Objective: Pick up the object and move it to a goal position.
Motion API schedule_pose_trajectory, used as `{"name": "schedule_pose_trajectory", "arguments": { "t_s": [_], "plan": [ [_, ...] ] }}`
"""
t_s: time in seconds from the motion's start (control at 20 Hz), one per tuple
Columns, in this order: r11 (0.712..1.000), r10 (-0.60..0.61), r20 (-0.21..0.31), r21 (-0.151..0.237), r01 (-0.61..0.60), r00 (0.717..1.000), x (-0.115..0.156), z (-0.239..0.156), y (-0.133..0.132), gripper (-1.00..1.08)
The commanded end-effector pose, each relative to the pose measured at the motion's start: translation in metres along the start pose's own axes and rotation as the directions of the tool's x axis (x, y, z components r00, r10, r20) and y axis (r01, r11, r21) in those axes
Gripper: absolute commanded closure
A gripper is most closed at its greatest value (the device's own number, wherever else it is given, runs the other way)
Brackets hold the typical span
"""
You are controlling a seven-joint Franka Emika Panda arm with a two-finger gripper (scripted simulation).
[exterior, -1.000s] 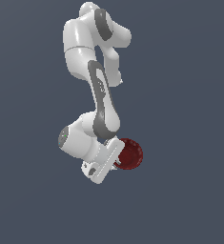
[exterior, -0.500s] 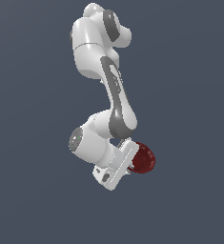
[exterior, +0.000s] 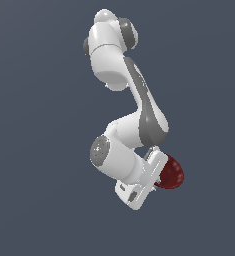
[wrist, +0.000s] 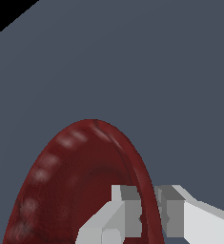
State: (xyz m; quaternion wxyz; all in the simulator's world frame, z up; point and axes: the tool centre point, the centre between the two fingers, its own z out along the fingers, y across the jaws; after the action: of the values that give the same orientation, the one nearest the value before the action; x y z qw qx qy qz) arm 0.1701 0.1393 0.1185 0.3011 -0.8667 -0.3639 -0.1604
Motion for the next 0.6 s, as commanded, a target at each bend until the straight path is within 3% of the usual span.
{"name": "schedule_pose_trajectory", "arguments": {
  "t_s": [0.0, 0.55],
  "plan": [
    [1.0, 0.0, -0.001, -0.002, 0.0, 1.0, 0.016, 0.001, -0.004, 1.08],
    [1.0, 0.0, -0.001, -0.002, 0.0, 1.0, 0.049, 0.005, -0.013, 1.08]
  ]
}}
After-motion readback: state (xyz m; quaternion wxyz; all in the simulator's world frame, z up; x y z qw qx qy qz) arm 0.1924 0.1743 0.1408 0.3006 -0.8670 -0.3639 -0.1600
